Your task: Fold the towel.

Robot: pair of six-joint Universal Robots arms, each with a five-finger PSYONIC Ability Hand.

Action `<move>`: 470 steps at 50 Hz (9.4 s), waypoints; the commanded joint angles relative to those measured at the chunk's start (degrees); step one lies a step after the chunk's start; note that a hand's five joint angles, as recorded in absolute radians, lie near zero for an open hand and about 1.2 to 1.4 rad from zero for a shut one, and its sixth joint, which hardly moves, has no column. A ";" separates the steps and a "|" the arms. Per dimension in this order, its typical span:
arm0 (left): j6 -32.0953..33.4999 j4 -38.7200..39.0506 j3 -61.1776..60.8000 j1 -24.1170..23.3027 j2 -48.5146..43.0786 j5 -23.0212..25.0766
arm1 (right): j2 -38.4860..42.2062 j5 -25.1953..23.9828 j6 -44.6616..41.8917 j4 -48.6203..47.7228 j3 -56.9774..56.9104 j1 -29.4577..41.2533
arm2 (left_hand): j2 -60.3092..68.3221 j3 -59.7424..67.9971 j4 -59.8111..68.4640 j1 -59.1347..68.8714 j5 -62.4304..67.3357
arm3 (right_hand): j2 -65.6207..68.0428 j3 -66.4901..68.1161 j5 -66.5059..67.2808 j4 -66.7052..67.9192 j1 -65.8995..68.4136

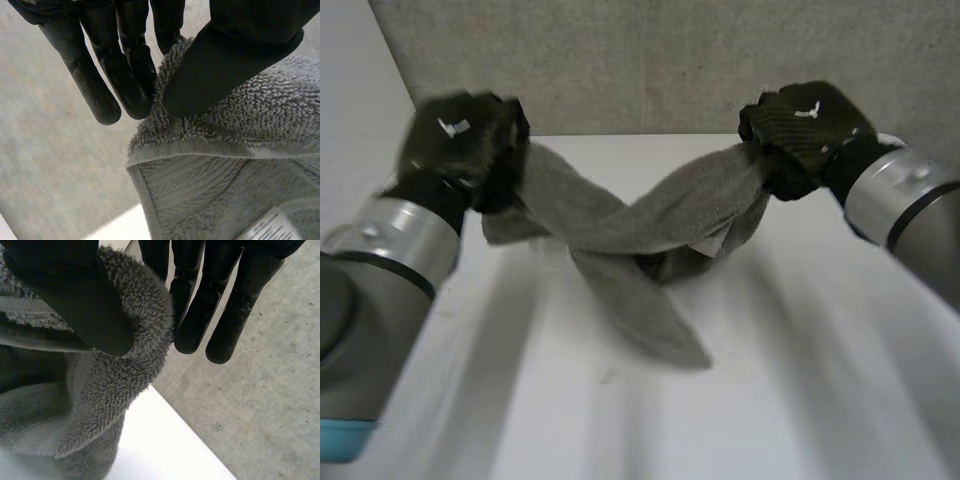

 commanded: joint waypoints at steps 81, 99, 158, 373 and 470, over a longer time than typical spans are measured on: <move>16.73 3.10 -5.08 3.13 -13.63 0.57 | 17.66 0.11 7.70 5.80 -3.32 -7.05 | 10.50 10.47 10.34 12.69 10.94 | -56.90 -57.80 -51.50 -58.36 -47.20; 16.29 3.18 -3.77 3.13 -6.34 0.22 | 14.84 -0.77 23.83 0.78 14.72 -13.13 | 10.50 10.47 10.34 12.69 10.94 | -47.22 -48.13 -41.83 -48.68 -37.53; 14.01 3.45 2.48 2.17 -4.41 0.05 | 35.23 0.11 33.06 -12.93 -4.79 6.38 | 10.50 10.47 10.34 12.69 10.94 | -37.81 -38.72 -32.42 -39.27 -28.12; 17.26 0.90 -16.42 18.42 -19.61 19.91 | 21.52 4.42 -14.93 -1.77 5.76 -10.58 | 10.50 10.47 10.34 12.69 10.94 | 13.10 12.20 18.50 11.64 22.80; 12.16 11.97 -7.63 13.33 -16.72 10.50 | 23.20 5.56 -19.88 7.90 -6.38 -9.25 | 10.50 10.47 10.34 12.69 10.94 | -46.03 -46.93 -40.63 -47.49 -36.33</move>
